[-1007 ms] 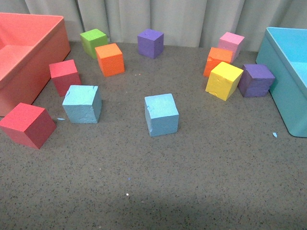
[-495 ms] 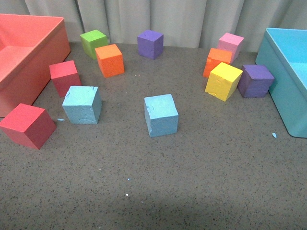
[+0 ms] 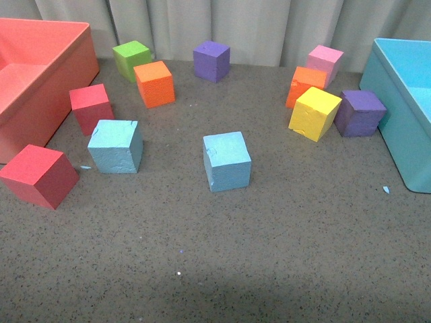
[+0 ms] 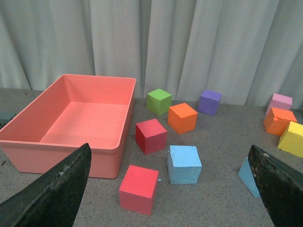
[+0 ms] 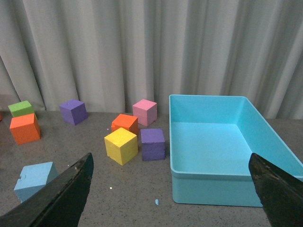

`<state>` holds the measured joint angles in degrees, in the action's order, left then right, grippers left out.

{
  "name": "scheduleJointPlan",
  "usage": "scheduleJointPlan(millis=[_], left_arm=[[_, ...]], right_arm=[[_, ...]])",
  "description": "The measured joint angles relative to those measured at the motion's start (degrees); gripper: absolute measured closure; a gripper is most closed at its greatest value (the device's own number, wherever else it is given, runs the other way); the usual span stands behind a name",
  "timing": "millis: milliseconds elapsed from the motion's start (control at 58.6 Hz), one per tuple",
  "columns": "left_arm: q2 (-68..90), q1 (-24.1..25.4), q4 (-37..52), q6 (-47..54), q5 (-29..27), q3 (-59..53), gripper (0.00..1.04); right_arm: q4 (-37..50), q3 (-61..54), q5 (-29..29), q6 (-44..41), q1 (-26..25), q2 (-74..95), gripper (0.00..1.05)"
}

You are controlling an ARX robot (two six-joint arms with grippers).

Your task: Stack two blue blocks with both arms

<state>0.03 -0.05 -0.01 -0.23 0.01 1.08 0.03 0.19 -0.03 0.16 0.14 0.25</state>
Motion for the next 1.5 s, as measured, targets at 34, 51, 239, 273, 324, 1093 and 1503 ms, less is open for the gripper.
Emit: scheduleJointPlan(millis=[34,51,239,273,324,1093,1503], left_arm=[[0.68,-0.28,-1.16,-0.44,-0.92,0.33,0.07],[2.69,-0.68,-5.53,-1.86,-3.08,1.99,0.07],[35.41,-3.98,2.67,-9.44,-6.82,9.97,0.07],[40.24,-5.03,5.79,-9.62,-7.06,11.72,0.07],[48.24,-6.78,10.29,-9.70,-6.86,15.02,0.07],[113.35,-8.39,-7.17,-9.55,-1.75,62.64,0.07],[122.40,-7.82,-12.28,-10.88,-0.68,72.65,0.07]], right_arm=[[0.00,0.00,0.00,-0.02,0.00,0.00,0.08],[0.00,0.00,-0.02,-0.02,0.00,0.00,0.10],[0.00,0.00,-0.02,-0.04,0.00,-0.02,0.09],[0.00,0.00,-0.02,-0.04,0.00,-0.04,0.09],[0.00,0.00,-0.02,-0.04,0.00,-0.04,0.09],[0.00,0.00,-0.02,-0.04,0.00,-0.04,0.09],[0.00,0.00,-0.02,-0.04,0.00,-0.04,0.09]])
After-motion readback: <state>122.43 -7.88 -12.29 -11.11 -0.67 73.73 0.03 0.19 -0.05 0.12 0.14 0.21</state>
